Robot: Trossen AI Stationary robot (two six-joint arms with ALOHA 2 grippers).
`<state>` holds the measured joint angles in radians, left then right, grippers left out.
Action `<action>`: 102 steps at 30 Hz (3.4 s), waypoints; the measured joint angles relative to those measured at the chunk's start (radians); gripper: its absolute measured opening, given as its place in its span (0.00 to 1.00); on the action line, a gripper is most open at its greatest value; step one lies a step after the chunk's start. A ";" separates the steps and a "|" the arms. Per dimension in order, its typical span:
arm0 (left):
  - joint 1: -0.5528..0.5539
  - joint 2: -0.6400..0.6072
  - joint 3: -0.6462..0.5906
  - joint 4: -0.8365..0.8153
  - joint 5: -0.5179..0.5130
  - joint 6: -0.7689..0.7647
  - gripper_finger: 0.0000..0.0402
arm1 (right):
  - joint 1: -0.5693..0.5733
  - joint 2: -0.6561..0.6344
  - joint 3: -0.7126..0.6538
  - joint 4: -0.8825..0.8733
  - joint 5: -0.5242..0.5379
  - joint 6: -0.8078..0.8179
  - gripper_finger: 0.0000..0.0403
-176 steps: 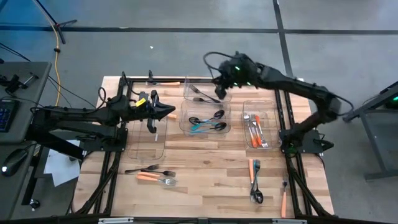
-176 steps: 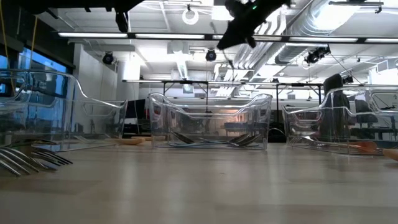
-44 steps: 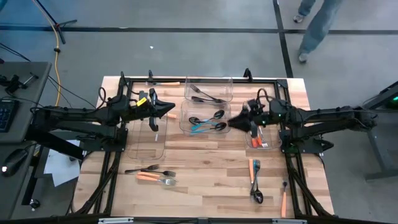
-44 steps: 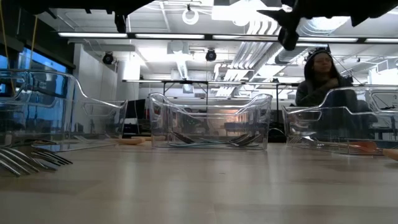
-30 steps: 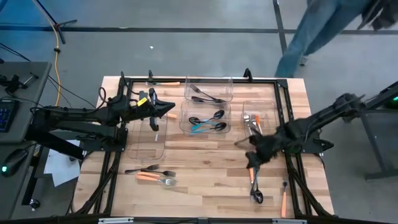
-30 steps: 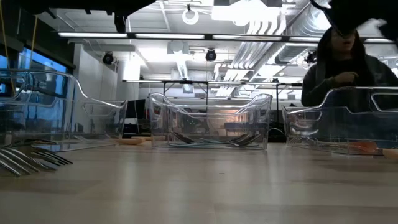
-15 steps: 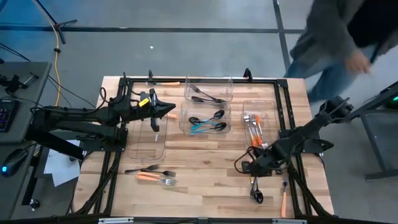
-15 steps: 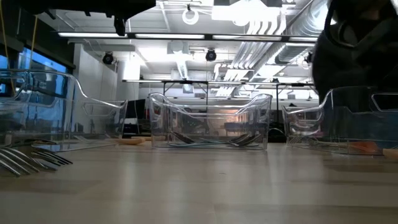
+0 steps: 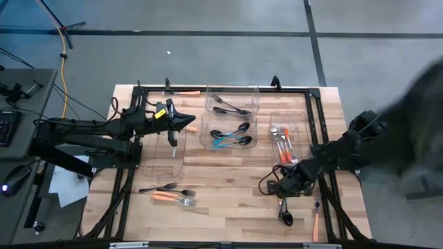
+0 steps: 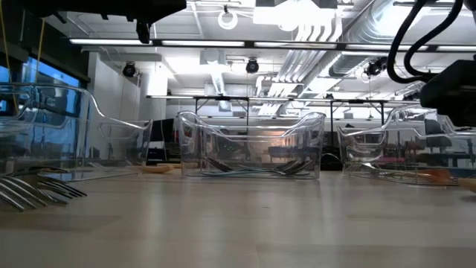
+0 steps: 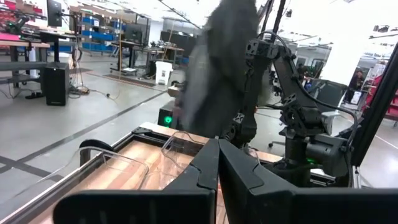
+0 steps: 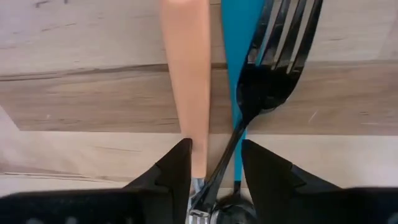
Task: Sort silverware by color (type)
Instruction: Put the black fork into the top transparent bin
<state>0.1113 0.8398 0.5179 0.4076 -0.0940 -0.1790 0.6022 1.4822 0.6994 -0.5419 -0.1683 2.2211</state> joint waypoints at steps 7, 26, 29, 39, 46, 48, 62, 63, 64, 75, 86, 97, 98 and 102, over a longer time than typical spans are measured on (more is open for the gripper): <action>0.000 0.000 0.000 0.000 0.000 0.000 0.00 | 0.000 0.001 0.000 -0.006 0.008 0.000 0.15; 0.000 0.000 0.000 0.000 -0.006 0.000 0.00 | 0.001 -0.092 0.036 -0.197 0.056 -0.076 0.15; 0.000 0.000 0.000 0.000 -0.006 0.000 0.00 | 0.001 -0.092 0.036 -0.194 0.076 -0.072 0.20; 0.000 0.000 0.000 0.000 -0.008 0.000 0.00 | 0.001 -0.048 0.036 -0.204 0.057 0.005 0.30; 0.000 0.000 0.000 0.000 -0.014 0.008 0.00 | 0.001 -0.013 0.036 -0.184 0.048 0.005 0.30; 0.000 0.000 0.000 0.001 -0.022 0.016 0.00 | 0.001 0.003 0.037 -0.186 0.044 0.013 0.30; 0.000 0.000 0.000 0.001 -0.049 0.038 0.00 | 0.000 0.024 0.038 -0.217 0.062 0.030 0.19; 0.000 0.000 0.000 0.001 -0.051 0.039 0.00 | 0.000 0.024 0.038 -0.221 0.066 0.030 0.17; 0.000 0.000 0.000 0.001 -0.051 0.042 0.00 | 0.000 0.024 0.038 -0.228 0.068 0.030 0.14; 0.000 0.000 0.000 0.001 -0.051 0.052 0.00 | 0.000 0.024 0.038 -0.238 0.086 0.024 0.01; 0.000 0.000 0.000 0.001 -0.051 0.052 0.00 | 0.000 0.020 0.038 -0.202 0.095 0.009 0.00; 0.000 0.000 0.000 0.001 -0.051 0.052 0.00 | 0.051 -0.154 0.038 -0.182 0.165 -0.145 0.00; 0.000 0.000 0.000 0.000 -0.051 0.052 0.00 | 0.056 -0.182 0.038 -0.181 0.165 -0.184 0.00; 0.012 0.000 0.000 0.001 -0.051 0.059 0.00 | 0.063 -0.303 0.038 -0.144 0.204 -0.424 0.00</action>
<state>0.1235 0.8396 0.5179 0.4084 -0.1452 -0.1204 0.6656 1.1788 0.7376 -0.6862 0.0354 1.7970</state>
